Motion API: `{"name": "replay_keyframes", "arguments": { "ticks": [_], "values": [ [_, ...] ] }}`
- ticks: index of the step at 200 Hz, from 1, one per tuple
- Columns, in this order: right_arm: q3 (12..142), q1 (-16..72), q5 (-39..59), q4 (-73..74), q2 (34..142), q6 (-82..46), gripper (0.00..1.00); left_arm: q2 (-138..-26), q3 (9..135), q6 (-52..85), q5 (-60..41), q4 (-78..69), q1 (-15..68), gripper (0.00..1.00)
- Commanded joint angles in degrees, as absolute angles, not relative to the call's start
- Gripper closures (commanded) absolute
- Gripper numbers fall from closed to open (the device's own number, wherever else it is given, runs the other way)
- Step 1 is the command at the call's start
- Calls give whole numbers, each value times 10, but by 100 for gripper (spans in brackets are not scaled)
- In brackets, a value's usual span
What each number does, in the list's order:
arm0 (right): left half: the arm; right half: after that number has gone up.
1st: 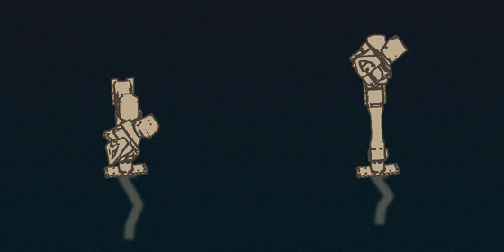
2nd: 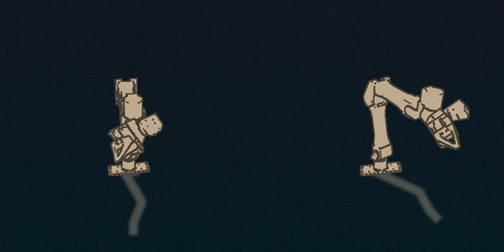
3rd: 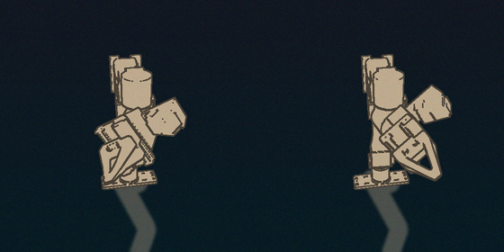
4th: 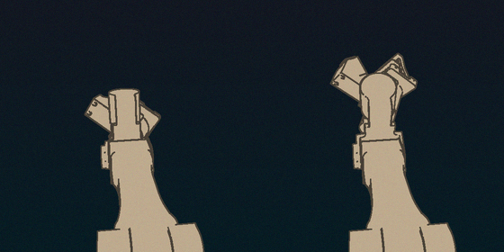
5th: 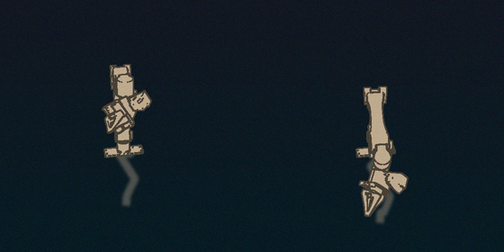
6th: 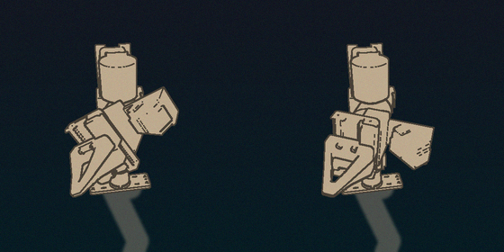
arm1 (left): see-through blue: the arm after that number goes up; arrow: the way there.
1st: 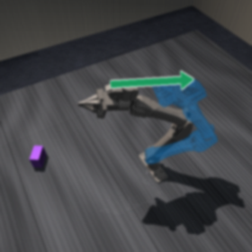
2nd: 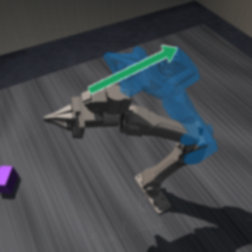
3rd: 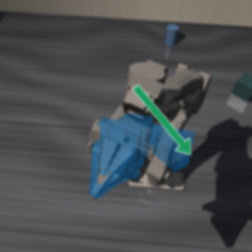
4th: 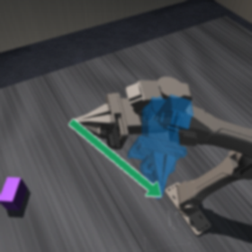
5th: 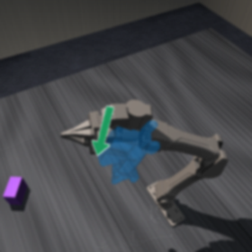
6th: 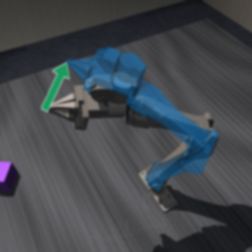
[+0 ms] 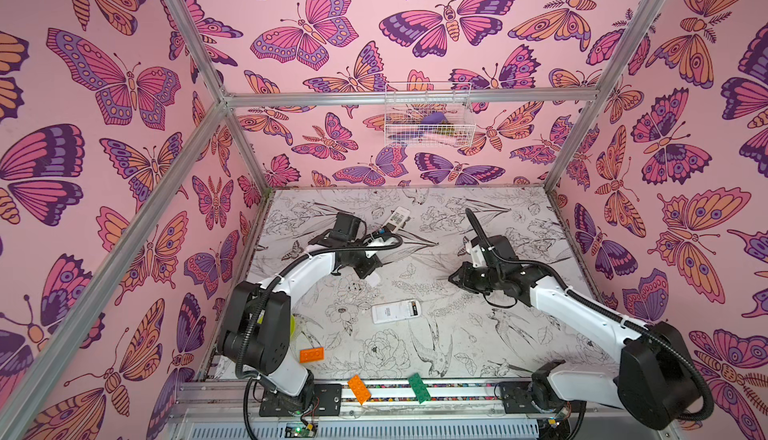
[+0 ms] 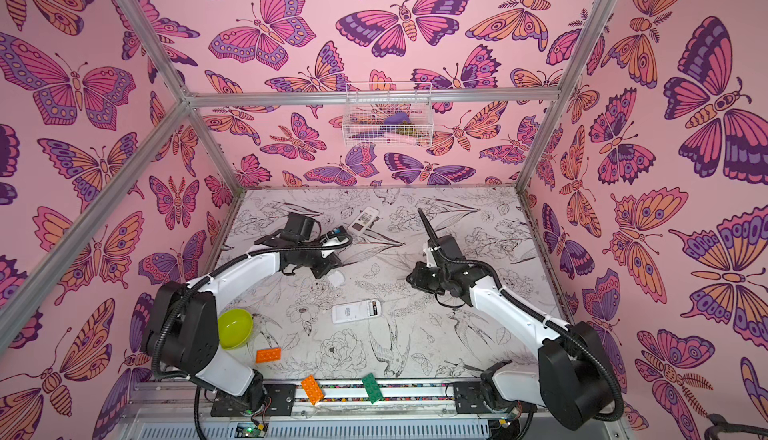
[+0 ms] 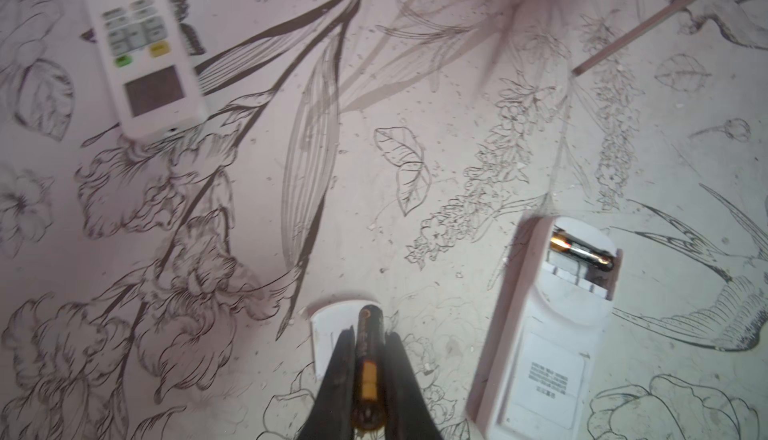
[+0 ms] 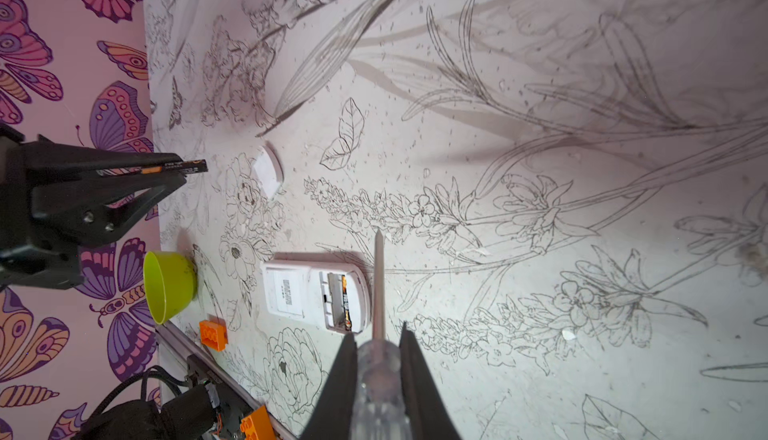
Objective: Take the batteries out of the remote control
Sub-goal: 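Set the battery on the table with the left gripper while the right draws back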
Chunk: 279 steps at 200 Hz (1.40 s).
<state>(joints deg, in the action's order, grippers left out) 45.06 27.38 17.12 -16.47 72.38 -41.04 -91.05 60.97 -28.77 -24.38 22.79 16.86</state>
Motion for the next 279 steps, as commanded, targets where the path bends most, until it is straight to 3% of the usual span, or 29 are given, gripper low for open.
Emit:
{"name": "replay_keyframes", "arguments": {
  "ticks": [1,107,177,279],
  "values": [
    [433,270,112,-131,684,-378,100,-900,578,-193,-261,157,122,100],
    [322,270,-72,-37,532,-175,100,-933,560,-87,-228,97,73,100],
    [280,270,-92,-19,455,-131,100,-997,632,-69,-240,161,70,100],
    [293,270,-76,-42,462,-117,100,-1045,628,-92,-190,176,74,100]
  ]
}}
